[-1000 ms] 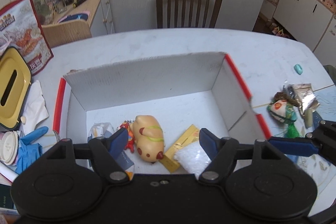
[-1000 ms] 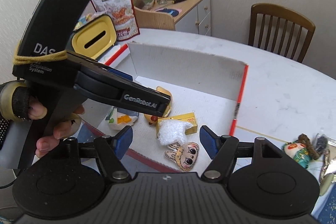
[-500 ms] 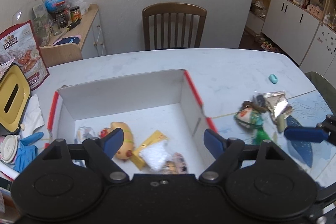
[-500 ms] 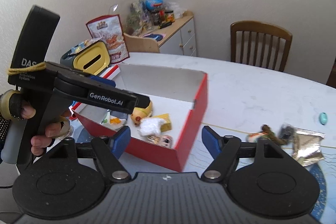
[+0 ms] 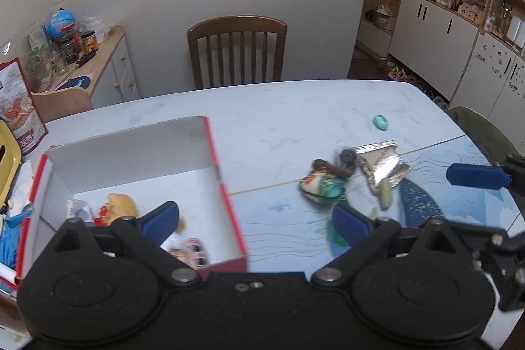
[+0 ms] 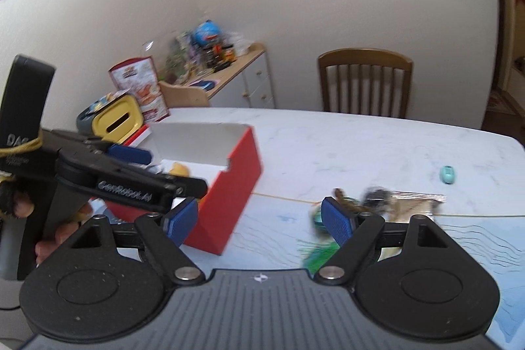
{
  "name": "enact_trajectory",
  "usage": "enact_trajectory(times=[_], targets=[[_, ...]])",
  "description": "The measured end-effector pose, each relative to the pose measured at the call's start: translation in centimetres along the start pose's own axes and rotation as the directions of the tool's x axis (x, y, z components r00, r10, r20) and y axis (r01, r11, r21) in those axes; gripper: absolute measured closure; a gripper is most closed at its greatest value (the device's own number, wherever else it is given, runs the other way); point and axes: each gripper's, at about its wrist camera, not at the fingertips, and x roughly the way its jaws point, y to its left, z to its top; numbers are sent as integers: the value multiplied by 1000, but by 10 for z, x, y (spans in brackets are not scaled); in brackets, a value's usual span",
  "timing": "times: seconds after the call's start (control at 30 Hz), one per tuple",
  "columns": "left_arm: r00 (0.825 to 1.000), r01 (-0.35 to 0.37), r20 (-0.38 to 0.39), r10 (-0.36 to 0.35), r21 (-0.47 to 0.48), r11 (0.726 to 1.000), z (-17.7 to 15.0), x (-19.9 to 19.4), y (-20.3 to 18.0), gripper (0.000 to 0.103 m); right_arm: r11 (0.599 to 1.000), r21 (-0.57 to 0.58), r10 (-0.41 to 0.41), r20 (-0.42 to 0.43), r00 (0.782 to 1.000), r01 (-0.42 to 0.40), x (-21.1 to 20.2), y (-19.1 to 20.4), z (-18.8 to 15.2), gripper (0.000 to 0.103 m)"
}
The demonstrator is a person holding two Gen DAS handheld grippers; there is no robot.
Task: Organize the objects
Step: 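Move both open tools back over the remaining pile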
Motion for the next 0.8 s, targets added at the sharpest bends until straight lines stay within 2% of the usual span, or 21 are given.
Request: enact_trajectory(times=[0.23, 0.3, 0.47, 0.8], targets=[[999, 24, 26, -24, 27, 999, -5, 6, -45, 1, 999, 47, -14, 43, 999, 12, -18, -48, -15, 19], [999, 29, 33, -30, 34, 999, -7, 9, -58, 1, 999, 39, -16, 48, 999, 14, -21, -60, -20, 15], [999, 31, 39, -32, 32, 999, -10, 22, -82, 1, 998, 23, -54, 26, 998, 53, -25, -89, -31, 14], [1000, 3, 6, -3, -21, 1000, -5, 65, -102, 1, 994, 18, -109, -37, 993, 109, -14, -145, -41, 14]])
